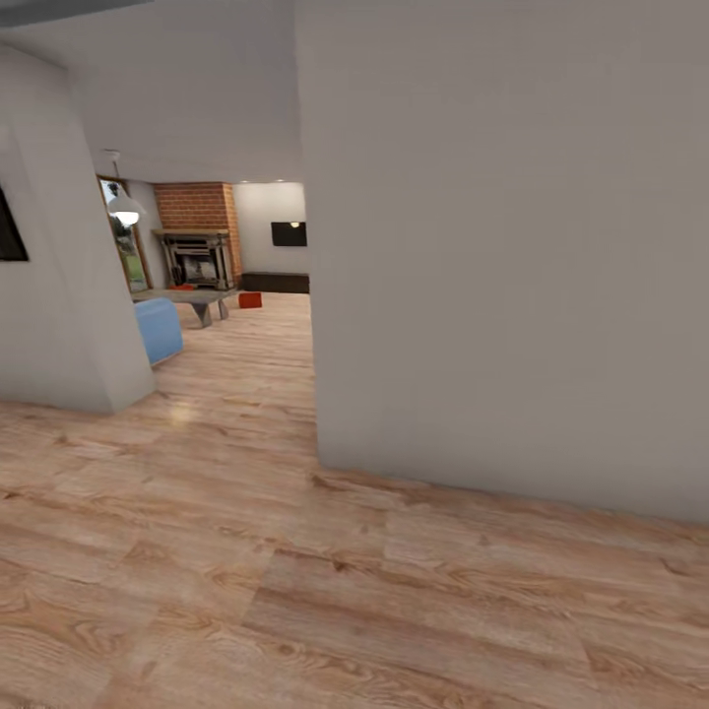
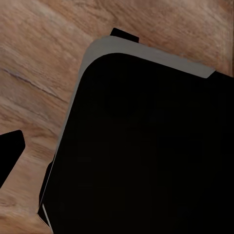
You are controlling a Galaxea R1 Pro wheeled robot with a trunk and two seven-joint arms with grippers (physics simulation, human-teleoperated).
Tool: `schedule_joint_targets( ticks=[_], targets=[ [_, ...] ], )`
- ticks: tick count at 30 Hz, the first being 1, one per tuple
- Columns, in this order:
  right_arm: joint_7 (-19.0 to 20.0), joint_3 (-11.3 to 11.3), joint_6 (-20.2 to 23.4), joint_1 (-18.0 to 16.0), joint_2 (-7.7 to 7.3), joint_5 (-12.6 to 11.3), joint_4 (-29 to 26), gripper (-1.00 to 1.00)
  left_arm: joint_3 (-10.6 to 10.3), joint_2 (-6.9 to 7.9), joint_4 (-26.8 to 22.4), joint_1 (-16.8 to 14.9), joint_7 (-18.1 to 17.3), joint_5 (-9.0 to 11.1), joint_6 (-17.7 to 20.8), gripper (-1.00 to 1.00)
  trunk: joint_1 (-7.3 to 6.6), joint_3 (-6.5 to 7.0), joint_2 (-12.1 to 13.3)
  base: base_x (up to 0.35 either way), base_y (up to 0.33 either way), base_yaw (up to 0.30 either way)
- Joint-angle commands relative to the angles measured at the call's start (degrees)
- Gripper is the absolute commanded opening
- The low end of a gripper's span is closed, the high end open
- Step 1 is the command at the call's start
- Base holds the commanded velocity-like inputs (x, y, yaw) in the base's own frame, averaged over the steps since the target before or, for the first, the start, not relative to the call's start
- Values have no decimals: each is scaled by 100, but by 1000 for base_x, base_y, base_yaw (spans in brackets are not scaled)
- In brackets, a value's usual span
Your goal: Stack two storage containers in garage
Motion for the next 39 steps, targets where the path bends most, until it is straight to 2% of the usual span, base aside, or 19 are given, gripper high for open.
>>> schedule_joint_targets(
  ticks=[1,19,39],
  targets=[
    [11,46,-30,-5,3,-57,14,100,-1,-1,-7,-1,14,22,20,100,3,-6,-3,320,0,287],
    [-12,27,-30,-5,-40,-62,14,100,-10,-2,-3,-1,11,16,63,100,3,-6,-3,321,0,286],
    [-16,48,-39,-5,-8,-70,14,100,22,-8,-3,-1,11,29,32,100,3,-6,-3,322,0,286]
  ],
)
